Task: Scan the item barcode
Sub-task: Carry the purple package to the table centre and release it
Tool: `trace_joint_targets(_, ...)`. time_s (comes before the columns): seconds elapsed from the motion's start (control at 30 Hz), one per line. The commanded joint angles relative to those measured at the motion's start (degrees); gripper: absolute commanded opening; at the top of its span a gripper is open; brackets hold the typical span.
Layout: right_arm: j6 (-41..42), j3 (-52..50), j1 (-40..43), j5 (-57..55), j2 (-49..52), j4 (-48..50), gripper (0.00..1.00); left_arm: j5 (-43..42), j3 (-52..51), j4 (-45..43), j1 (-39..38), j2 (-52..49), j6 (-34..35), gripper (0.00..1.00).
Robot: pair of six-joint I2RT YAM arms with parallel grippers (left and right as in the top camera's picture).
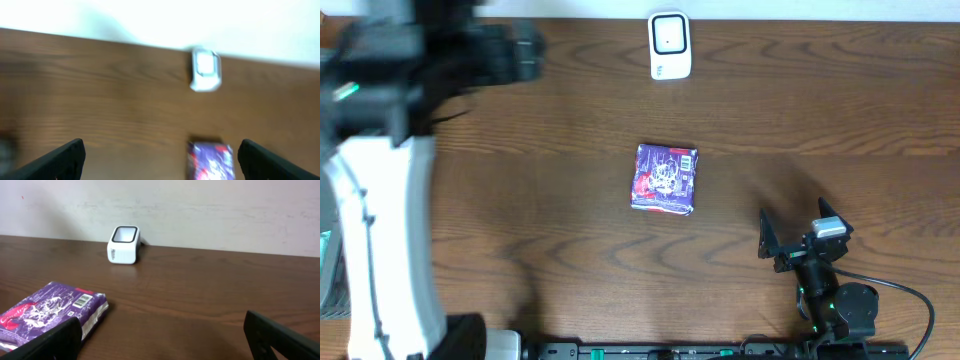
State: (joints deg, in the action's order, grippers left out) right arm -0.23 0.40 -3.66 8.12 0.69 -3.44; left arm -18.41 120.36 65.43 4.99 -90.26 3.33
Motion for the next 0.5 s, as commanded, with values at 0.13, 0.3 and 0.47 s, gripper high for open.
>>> trace_joint_targets(0.13, 0.4, -0.1, 0.3, 0.3, -0.3, -0.2, 0.99, 13.6, -0.6, 0.8, 23.6, 0.4, 14.2, 0.97)
trace_joint_targets(0.3, 0.4, -0.1, 0.3, 0.3, -0.3, -0.2, 0.99, 16.3, -2.7, 1.7, 37.2, -1.9, 24.0, 0.96)
trace_joint_targets(0.47, 0.4, -0.1, 0.3, 0.3, -0.3, -0.2, 0.99, 16.3, -2.9, 1.6, 46.0, -7.9, 26.7, 0.97)
